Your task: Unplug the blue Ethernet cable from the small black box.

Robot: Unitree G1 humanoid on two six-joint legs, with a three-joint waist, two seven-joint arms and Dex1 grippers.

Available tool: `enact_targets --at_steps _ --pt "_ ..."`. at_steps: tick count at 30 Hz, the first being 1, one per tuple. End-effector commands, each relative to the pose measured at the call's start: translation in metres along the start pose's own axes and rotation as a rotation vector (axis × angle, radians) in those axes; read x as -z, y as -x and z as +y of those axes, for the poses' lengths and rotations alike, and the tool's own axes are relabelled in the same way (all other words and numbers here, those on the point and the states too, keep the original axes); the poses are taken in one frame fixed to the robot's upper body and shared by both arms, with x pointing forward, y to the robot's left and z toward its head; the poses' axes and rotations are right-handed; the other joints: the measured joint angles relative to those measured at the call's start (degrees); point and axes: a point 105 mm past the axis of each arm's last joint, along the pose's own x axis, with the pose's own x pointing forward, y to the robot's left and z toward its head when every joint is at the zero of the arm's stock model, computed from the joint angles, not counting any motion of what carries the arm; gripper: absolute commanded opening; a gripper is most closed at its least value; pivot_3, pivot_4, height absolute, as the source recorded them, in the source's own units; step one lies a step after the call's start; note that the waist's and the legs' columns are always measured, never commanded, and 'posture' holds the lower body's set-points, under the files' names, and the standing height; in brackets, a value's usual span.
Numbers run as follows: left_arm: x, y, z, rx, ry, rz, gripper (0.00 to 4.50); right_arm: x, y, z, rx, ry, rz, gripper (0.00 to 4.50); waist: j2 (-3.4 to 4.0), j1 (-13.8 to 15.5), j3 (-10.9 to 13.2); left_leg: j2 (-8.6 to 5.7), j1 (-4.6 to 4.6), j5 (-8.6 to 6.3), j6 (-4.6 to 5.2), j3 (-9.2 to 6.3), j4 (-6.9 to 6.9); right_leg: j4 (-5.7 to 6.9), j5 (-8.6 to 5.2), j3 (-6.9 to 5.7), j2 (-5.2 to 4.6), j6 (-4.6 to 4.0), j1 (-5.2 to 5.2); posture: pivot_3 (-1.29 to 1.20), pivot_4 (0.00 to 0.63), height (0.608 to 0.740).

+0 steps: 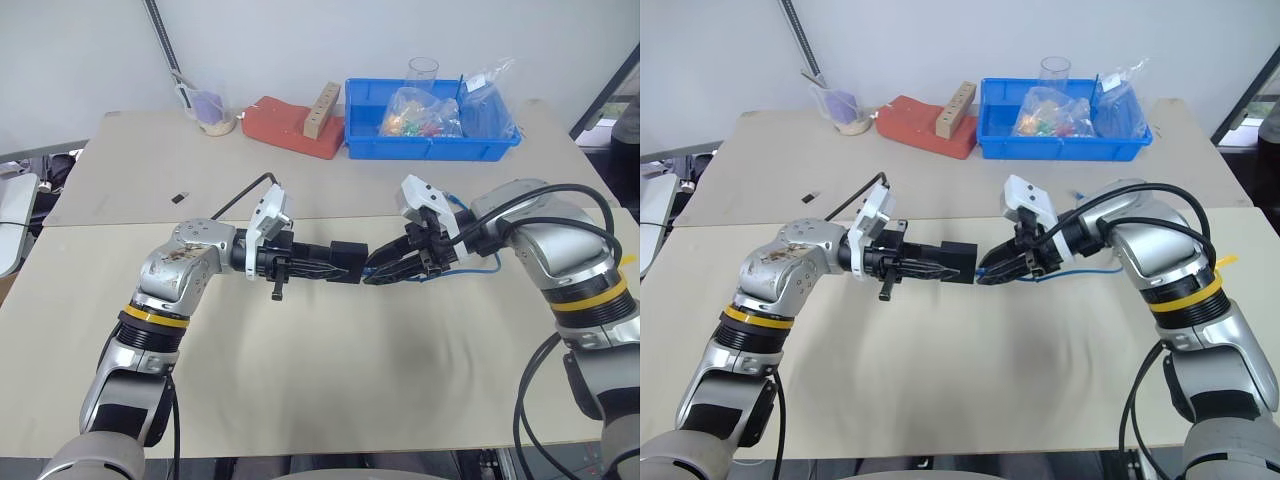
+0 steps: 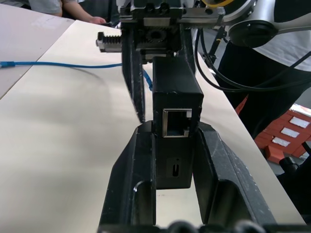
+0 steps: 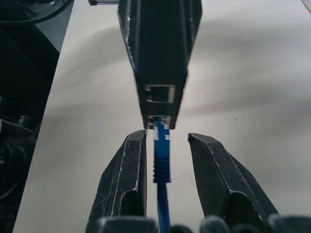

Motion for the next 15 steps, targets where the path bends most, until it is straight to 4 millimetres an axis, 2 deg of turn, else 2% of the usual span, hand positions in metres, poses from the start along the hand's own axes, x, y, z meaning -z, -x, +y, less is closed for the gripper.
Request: enact_targets --at_steps 1,5,6,9,15 --pt "-0.009 0.0002 -0.0049 0.026 -0.049 -0.011 0.52 -0.0136 0.006 0.0003 0.005 0.048 -0.023 1.58 0.0 0.0 0.0 0.0 0.0 0.0 0.0 0.0 0.0 0.0 0.0 0.0 0.0 0.0 0.0 0.0 0.15 0.74" --pt "-0.008 -0.0003 -0.0054 0.029 -0.05 -0.006 0.52 -0.0156 0.0066 0.0016 -0.004 0.037 -0.034 1.58 0.0 0.0 0.0 0.0 0.0 0.0 0.0 0.0 0.0 0.0 0.0 0.0 0.0 0.0 0.0 0.0 0.15 0.74" --pt "-0.0078 -0.0004 -0.0055 0.031 -0.05 -0.005 0.52 -0.0158 0.0068 0.0022 -0.007 0.036 -0.035 1.06 0.0 0.01 0.0 0.0 0.0 0.0 0.0 0.0 0.0 0.0 0.0 0.0 0.0 0.0 0.0 0.0 0.15 0.74" --pt "-0.0073 -0.0009 -0.006 0.034 -0.049 -0.003 0.52 -0.0164 0.0069 0.0039 -0.019 0.031 -0.039 0.11 0.0 0.0 0.0 0.0 0.0 0.0 0.0 0.0 0.0 0.0 0.0 0.0 0.0 0.0 0.0 0.0 0.15 0.74" --pt "-0.0071 -0.0015 -0.0069 0.037 -0.049 -0.002 0.52 -0.0178 0.0068 0.0046 -0.027 0.031 -0.039 0.05 0.0 0.01 0.0 0.0 0.0 0.0 0.0 0.0 0.01 0.01 0.0 0.0 0.0 0.0 0.0 0.0 0.15 0.74"
